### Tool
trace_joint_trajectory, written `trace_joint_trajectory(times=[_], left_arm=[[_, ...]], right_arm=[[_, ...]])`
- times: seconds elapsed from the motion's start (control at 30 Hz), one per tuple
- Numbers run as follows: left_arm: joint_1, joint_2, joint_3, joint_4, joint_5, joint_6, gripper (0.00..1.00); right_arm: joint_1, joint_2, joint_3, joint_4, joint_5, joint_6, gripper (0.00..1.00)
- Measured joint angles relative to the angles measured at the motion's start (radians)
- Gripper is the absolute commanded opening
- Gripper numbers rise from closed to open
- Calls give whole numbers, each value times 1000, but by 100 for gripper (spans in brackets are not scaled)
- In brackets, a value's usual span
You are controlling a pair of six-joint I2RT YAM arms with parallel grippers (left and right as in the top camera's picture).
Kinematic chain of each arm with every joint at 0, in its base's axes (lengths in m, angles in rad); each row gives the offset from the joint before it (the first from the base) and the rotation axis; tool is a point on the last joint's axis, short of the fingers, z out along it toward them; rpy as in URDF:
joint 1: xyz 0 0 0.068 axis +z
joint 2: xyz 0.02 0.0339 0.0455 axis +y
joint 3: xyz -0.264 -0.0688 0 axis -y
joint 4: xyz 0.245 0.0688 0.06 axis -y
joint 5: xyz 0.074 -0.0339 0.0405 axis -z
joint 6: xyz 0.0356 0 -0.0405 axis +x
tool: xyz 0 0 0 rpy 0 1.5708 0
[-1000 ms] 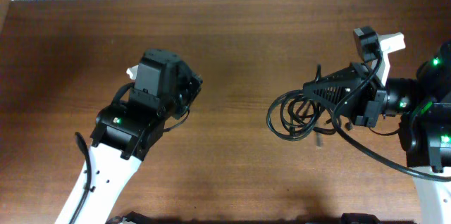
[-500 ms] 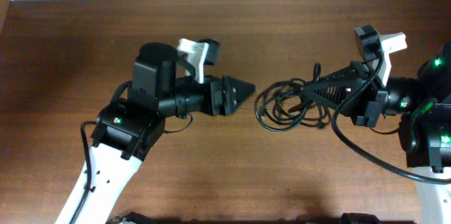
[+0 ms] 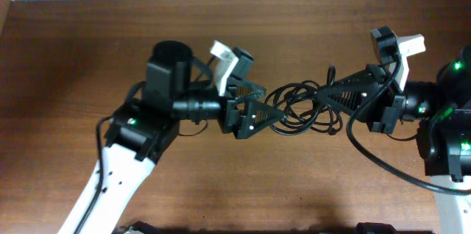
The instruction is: Untangle cables
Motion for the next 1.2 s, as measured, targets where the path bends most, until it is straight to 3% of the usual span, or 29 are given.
trace_joint_trajectory(times=[0.4, 0.43, 0.57, 0.63, 0.97, 1.2], left_arm=[[-70, 113, 0, 164, 105, 22, 84], [-84, 119, 0, 177, 107, 22, 79], [-123, 148, 0, 221, 116, 29, 38], [-123, 151, 0, 225, 119, 28, 2], [-106, 151, 0, 254, 119, -21, 0], [-24, 127, -3, 479, 219, -130, 0]], right_arm=[[0, -39, 0, 1, -3, 1, 4], [0, -39, 0, 1, -3, 0, 4], [0, -39, 0, 0, -3, 0, 4], [0, -39, 0, -1, -3, 0, 4], [0, -39, 0, -6, -3, 1, 4], [0, -8, 0, -3, -4, -3, 4]])
